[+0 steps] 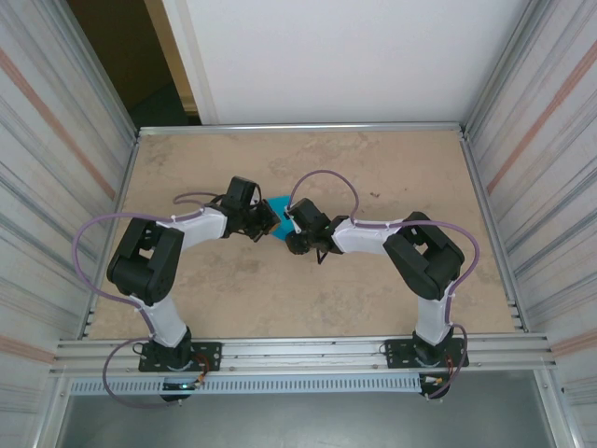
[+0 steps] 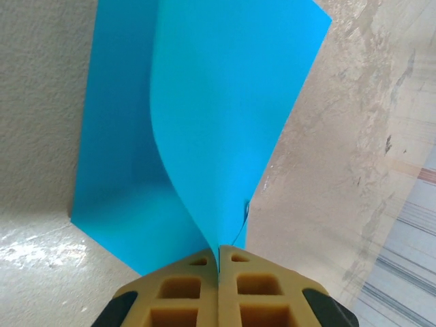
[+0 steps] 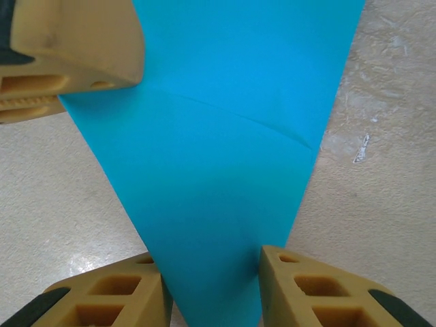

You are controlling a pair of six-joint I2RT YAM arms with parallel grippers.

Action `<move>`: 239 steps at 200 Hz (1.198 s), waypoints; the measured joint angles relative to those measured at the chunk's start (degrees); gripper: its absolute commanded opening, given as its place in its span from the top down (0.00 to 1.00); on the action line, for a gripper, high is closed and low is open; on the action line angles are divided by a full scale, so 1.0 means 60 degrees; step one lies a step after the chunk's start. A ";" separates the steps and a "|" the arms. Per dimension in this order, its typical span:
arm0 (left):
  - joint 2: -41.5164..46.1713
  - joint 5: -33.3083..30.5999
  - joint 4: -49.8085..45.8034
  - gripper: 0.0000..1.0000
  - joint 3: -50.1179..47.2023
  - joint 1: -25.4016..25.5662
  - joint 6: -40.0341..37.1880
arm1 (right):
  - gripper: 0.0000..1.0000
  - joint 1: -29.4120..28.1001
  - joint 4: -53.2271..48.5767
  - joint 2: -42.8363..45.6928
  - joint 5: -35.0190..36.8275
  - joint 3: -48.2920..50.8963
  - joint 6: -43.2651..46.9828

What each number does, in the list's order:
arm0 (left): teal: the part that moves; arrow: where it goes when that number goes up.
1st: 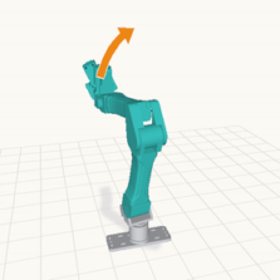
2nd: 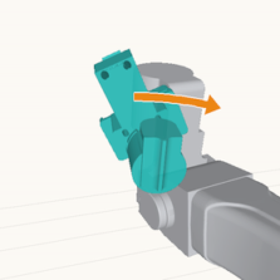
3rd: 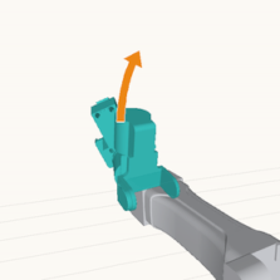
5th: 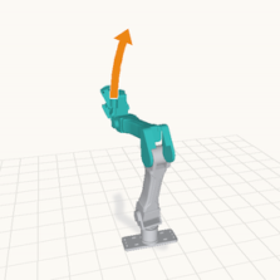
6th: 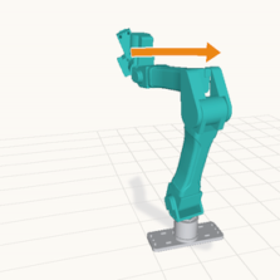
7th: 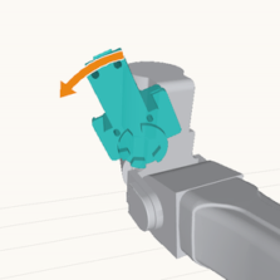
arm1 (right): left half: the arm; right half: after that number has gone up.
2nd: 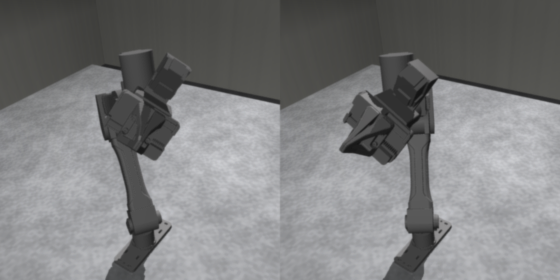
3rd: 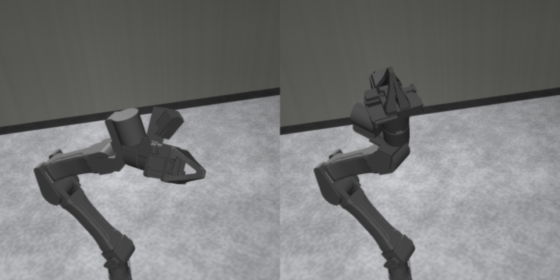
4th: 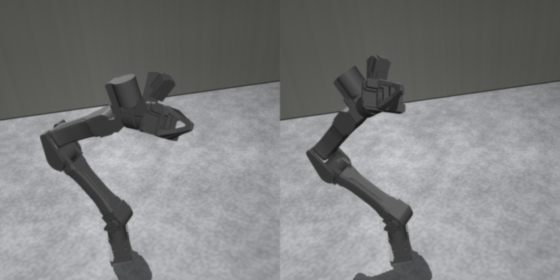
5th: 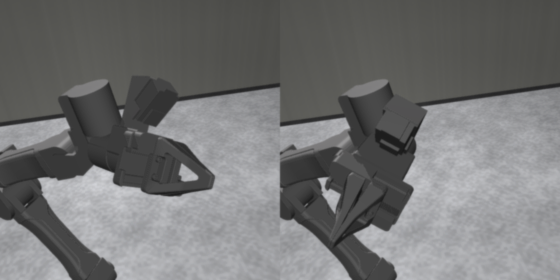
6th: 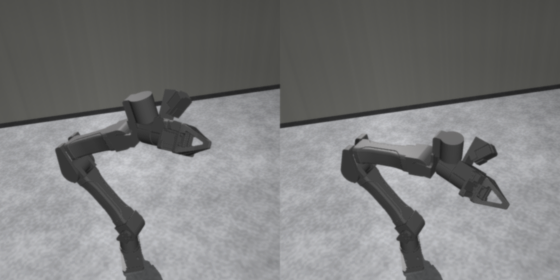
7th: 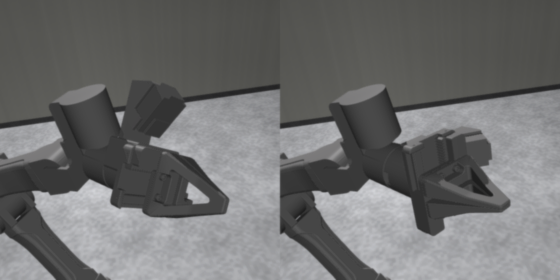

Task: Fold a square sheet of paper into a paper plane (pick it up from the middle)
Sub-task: Fourth fold the wing at the center of the table.

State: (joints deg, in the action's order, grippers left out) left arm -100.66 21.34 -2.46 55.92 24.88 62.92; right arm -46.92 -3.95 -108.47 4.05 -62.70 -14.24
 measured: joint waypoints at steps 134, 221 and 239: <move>-0.0135 -0.0178 -0.0889 0.93 0.0557 0.0106 -0.0463 | 0.62 -0.0171 0.0160 0.0000 0.0076 0.0000 0.0237; -0.0135 -0.0175 -0.0987 0.89 0.0612 0.0149 -0.0510 | 0.73 -0.0208 0.0168 0.0000 0.0153 0.0004 0.0291; -0.0135 -0.0168 -0.1045 0.83 0.0627 0.0113 -0.0525 | 0.78 -0.0208 0.0219 0.0000 0.0157 0.0058 0.0353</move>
State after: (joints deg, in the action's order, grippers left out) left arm -101.47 20.34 -8.73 59.68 25.56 59.77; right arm -48.16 -2.63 -108.47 4.99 -62.35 -12.12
